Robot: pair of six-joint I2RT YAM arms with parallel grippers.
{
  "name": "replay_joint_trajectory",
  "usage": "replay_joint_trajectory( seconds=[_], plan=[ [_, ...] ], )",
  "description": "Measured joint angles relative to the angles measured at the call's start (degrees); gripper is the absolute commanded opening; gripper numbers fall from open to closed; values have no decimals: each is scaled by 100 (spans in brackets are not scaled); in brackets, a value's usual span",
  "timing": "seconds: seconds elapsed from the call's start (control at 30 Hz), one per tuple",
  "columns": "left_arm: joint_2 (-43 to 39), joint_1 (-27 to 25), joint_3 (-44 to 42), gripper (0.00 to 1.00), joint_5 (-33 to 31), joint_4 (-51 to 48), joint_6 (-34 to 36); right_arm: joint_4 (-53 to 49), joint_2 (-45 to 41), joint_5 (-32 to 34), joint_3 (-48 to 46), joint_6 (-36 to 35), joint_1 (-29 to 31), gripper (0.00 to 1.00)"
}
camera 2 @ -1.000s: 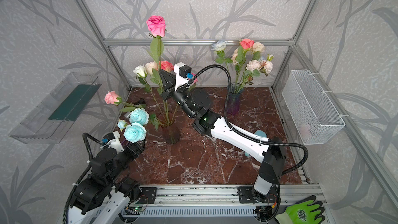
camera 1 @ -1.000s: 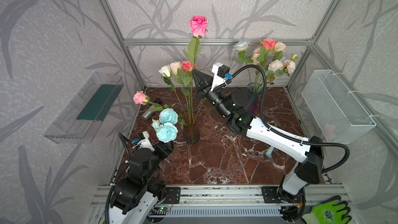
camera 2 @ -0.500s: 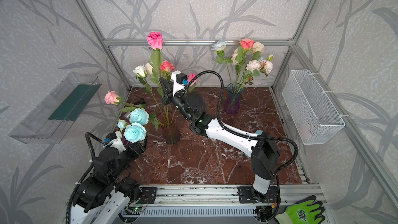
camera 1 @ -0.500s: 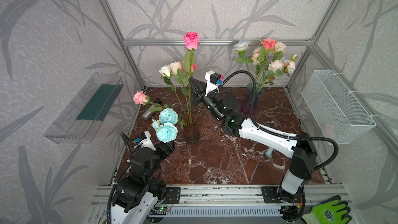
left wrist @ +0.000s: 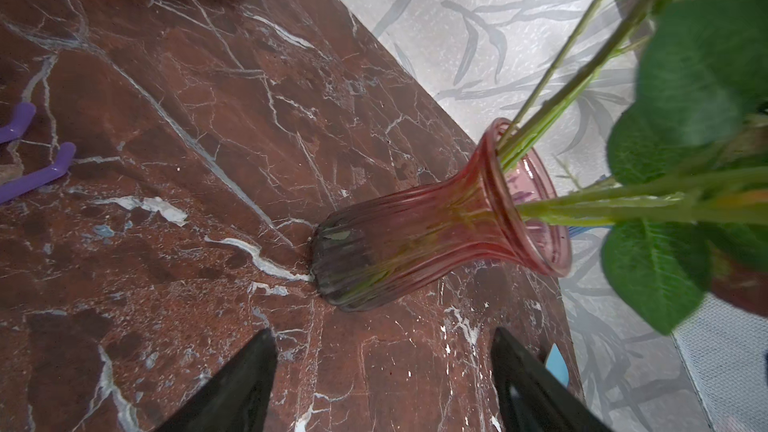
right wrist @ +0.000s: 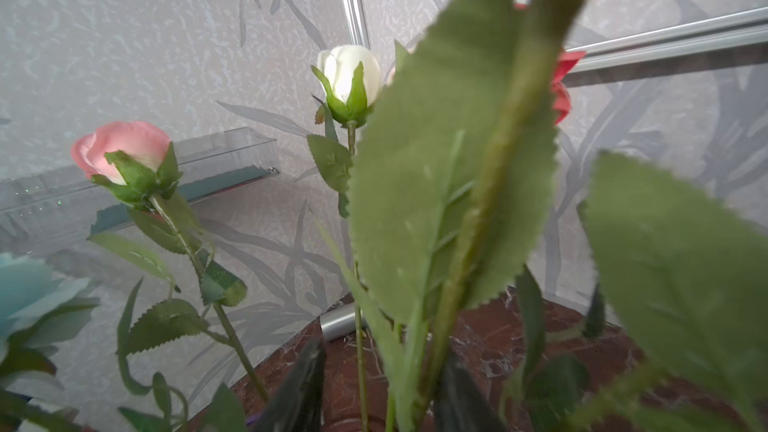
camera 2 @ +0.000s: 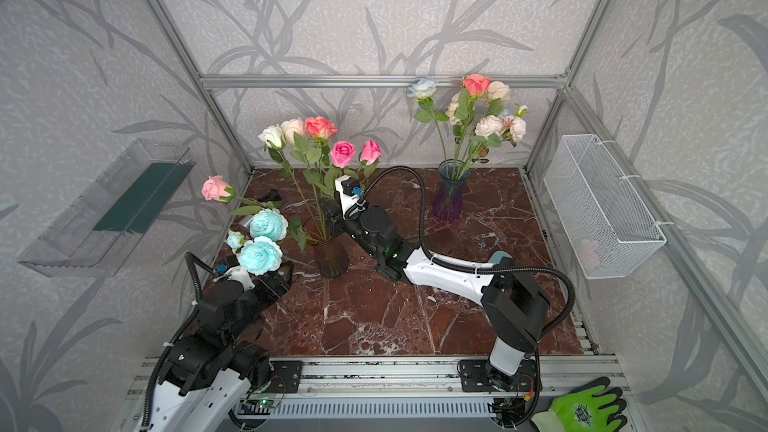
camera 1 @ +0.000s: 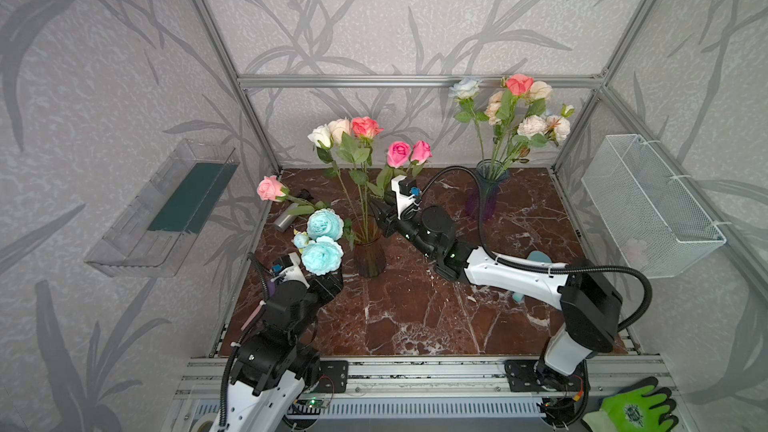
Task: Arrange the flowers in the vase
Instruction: 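Open the right gripper and withdraw it while the left gripper sets the red vase upright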
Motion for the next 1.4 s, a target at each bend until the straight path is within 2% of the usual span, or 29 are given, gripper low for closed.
replay_joint_trajectory(
  seconds=[0.13,0.3,0.37,0.5,0.6,0.7,0.77,0.97,1.1,1.4],
  plan=[
    [328,2,-339,78,-42,341,-160,-236,-481,149,-310,-39,68,50],
    [999,13,-671,66,-46,1016,-286,-581,-1193,289,-667,-15,144,53],
    [1325,52,-745,52,-48,1305,-295,-671,-1580,350,-1010,63,173,53],
    [1757,295,-927,15,0,1834,-216,-1012,-2483,564,-1888,302,197,52],
    [1917,763,-1084,0,221,2212,-157,-1392,-3276,800,-2612,527,199,52],
    [2212,1294,-1189,0,498,2603,-155,-1829,-4096,1086,-3248,732,201,52],
    [2540,1460,-1226,0,645,2857,-153,-2212,-4638,1292,-3560,857,201,52],
    [3974,1502,-1189,0,1104,3746,-131,-3316,-5722,1759,-3882,1019,166,53],
    [5086,1508,-981,0,1475,4358,-103,-3926,-6253,1779,-4017,1156,-144,53],
    [5947,1414,-638,0,1976,5112,-92,-4664,-6677,1720,-4085,1257,-800,53]
  ],
)
